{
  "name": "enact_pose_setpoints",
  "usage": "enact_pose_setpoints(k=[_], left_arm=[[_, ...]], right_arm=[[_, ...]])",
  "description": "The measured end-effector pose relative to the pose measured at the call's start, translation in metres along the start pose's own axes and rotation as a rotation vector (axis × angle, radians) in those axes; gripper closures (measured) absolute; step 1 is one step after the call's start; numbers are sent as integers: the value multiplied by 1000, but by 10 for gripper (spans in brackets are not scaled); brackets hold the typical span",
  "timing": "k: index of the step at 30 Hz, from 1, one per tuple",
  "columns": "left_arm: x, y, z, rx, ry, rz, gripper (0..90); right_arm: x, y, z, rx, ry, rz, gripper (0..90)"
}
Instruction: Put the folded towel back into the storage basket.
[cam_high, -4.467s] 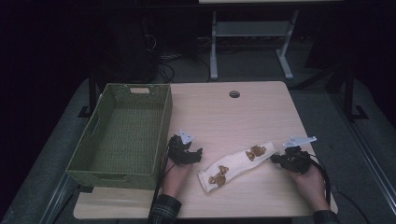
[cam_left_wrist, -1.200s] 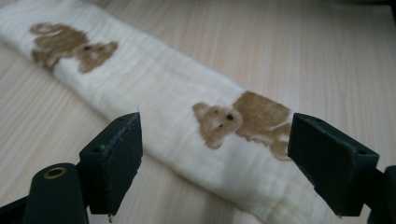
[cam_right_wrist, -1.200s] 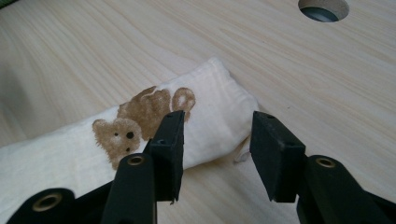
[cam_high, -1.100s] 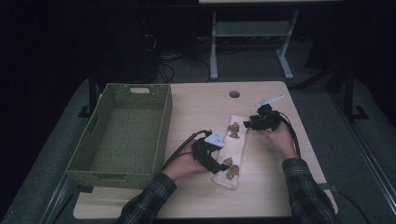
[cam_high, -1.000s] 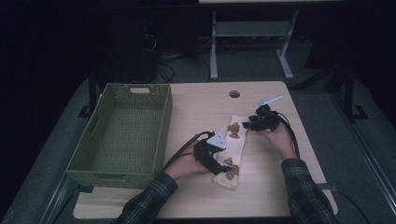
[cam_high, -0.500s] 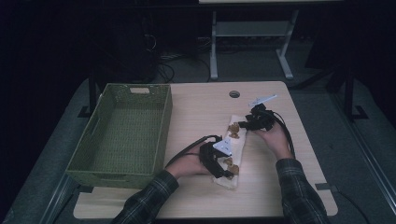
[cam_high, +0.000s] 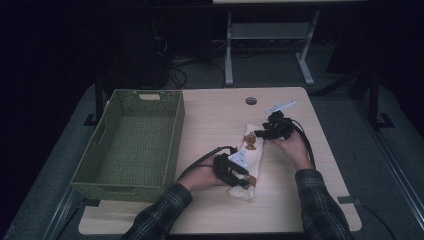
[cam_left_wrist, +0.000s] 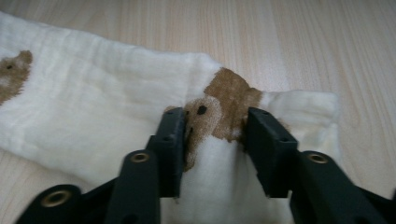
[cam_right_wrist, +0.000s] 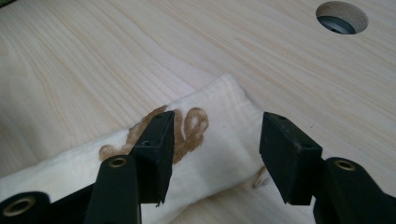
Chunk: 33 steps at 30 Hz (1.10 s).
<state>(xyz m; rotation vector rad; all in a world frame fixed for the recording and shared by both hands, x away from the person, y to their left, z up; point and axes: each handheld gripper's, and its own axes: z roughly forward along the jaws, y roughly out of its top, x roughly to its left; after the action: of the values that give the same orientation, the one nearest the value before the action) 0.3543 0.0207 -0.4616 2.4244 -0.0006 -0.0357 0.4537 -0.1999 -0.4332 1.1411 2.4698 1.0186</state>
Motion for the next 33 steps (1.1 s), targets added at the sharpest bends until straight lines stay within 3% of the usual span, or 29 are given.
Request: enact_pose_setpoints(k=[7, 10, 14, 22, 25, 28, 31, 33], left_arm=[[-5, -1, -1, -4, -13, -17, 777], [-6, -1, -2, 10, -39, -34, 791], [-7, -1, -3, 15, -52, -26, 792], [-7, -2, -3, 7, -54, -28, 791], [-7, -2, -3, 6, -51, -27, 791], [-7, -2, -3, 6, -51, -27, 791], [-7, -2, -3, 7, -52, -31, 791], [-7, -2, -3, 10, -54, -34, 791]], right_arm=[[-3, 2, 7, -4, 25, -4, 413], [-4, 4, 10, -9, 31, -18, 416], [-10, 1, 15, -10, 29, -14, 416], [-18, -5, 31, 2, 61, 3, 433], [-16, -7, 37, 34, 75, -10, 437], [-13, -8, 39, 41, 78, -31, 468], [-9, -8, 39, 37, 82, -71, 571], [-7, -10, 38, 35, 92, -66, 644]])
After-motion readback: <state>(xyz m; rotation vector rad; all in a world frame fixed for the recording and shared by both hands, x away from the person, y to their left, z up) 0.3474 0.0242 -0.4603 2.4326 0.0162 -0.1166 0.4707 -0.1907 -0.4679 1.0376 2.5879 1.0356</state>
